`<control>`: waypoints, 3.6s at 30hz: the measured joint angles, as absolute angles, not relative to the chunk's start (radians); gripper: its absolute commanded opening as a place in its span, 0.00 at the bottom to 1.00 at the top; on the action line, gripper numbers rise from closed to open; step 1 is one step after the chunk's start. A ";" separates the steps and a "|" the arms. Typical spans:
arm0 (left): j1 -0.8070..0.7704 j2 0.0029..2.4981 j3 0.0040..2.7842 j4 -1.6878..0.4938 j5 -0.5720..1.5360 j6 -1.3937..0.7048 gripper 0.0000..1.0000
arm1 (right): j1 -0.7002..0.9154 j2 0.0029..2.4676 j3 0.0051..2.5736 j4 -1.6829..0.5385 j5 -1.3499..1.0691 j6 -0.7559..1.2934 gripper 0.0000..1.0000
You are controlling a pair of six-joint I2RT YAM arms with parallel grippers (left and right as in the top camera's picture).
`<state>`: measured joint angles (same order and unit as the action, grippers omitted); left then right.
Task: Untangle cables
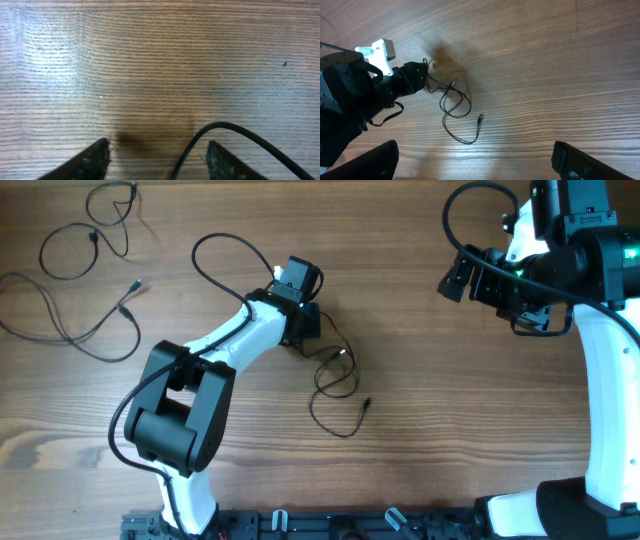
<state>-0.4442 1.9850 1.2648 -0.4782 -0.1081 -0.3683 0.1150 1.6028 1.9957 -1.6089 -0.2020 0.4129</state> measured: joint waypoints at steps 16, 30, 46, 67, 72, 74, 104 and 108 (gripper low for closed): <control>-0.493 2.012 1.269 -0.501 -0.169 -0.347 0.04 | 0.115 1.603 1.996 -1.609 -0.202 0.413 1.00; -0.493 1.663 1.296 -0.514 -0.146 -0.411 0.04 | 0.115 1.603 1.996 -1.609 -0.202 0.413 1.00; -0.493 1.546 1.322 -0.619 -0.030 -0.503 0.75 | 0.115 1.603 1.996 -1.608 -0.240 0.413 1.00; -0.493 2.078 1.322 -0.326 -0.197 -0.349 0.51 | 0.115 1.603 1.996 -1.607 -0.244 0.413 1.00; -0.494 2.101 1.336 -0.321 -0.221 -0.344 0.05 | 0.115 1.603 1.996 -1.608 -0.244 0.413 1.00; -0.498 2.106 1.343 -0.325 -0.220 -0.347 0.04 | 0.115 1.603 1.996 -1.608 -0.244 0.413 1.00; -0.502 1.698 1.322 -0.667 -0.019 -0.543 0.49 | 0.115 1.603 1.996 -1.609 -0.244 0.398 1.00; -0.509 1.839 1.322 -0.667 -0.022 -0.647 0.52 | 0.115 1.603 1.996 -1.609 -0.244 0.398 1.00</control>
